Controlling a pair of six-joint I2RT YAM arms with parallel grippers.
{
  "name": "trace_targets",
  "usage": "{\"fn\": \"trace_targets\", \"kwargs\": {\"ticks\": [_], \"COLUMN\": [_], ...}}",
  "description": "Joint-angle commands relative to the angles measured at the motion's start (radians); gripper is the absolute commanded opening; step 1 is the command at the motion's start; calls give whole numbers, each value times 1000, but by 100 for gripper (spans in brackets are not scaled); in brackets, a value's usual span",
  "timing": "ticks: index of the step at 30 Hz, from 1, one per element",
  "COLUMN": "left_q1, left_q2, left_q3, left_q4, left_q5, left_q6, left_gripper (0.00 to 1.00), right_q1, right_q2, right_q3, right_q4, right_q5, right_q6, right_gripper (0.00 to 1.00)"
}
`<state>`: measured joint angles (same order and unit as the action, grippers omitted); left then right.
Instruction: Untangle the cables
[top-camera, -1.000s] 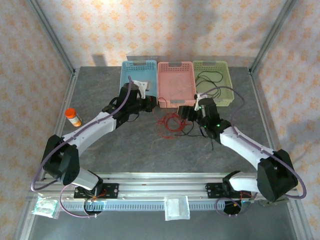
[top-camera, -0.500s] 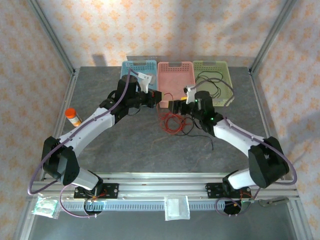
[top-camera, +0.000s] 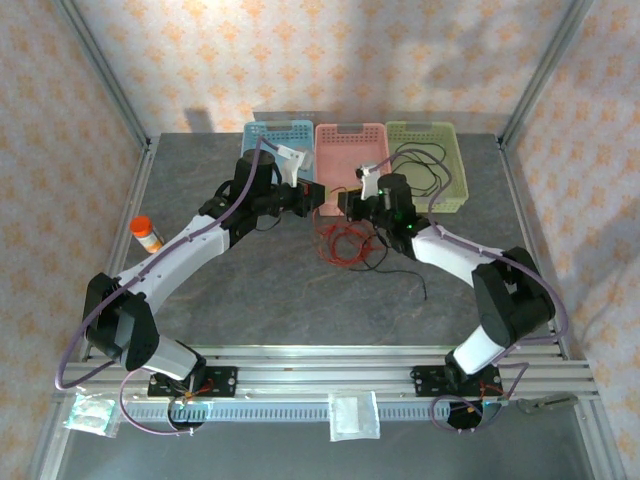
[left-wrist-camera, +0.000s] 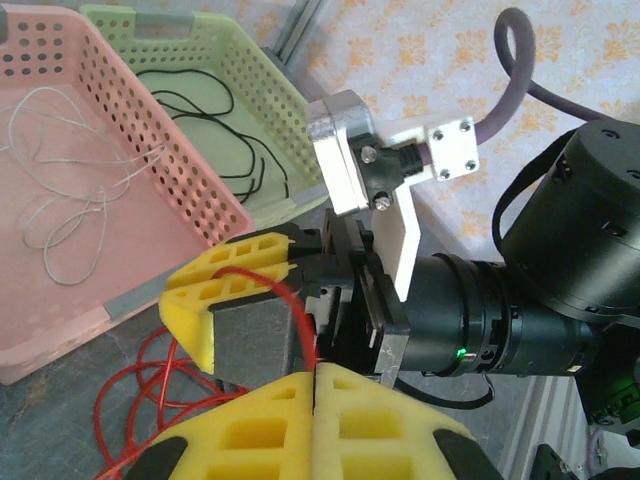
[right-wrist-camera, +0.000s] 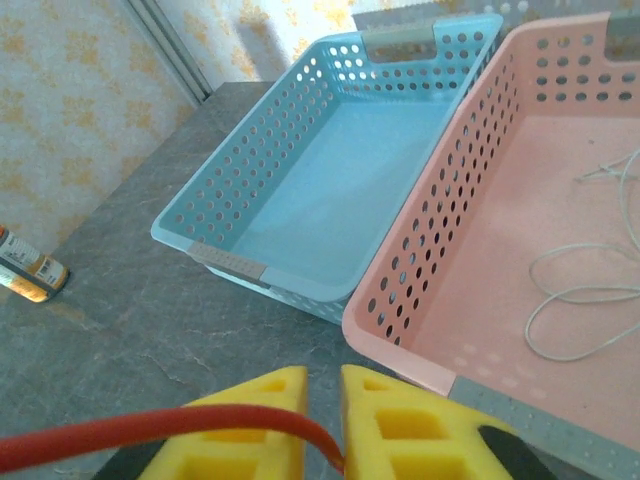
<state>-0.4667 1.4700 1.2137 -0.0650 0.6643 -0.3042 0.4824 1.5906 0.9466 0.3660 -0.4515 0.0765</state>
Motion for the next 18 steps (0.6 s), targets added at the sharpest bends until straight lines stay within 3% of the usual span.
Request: {"fn": "trace_targets", "kwargs": {"ticks": [1,5,6,10,12,18], "left_q1": [-1,0,0,0,0,-2], "left_q2": [-25,-5,0,3,-3,-22], "left_q3": [18,18,18,13,6,-21], "left_q4": [-36,-25,-20,-4,7,44], "left_q5": [-40,-36,-31,-20,-10,48], "left_q6": [20,13,11,11,10,14], "left_gripper": [0,0,4,51,61,77], "right_q1": [1,1,1,1,1,1], "right_q2": [-44,-75,-79,-82,-73,-45], "right_q3": [10,3,3,16,24,57], "right_q4": [27,-22,-37,-103,-126,-173], "right_q5": [25,38,41,75,94,96], "right_q6": [-1,-10,-16,-29,-33,-32], "right_gripper": [4,0,0,0,0,0]}}
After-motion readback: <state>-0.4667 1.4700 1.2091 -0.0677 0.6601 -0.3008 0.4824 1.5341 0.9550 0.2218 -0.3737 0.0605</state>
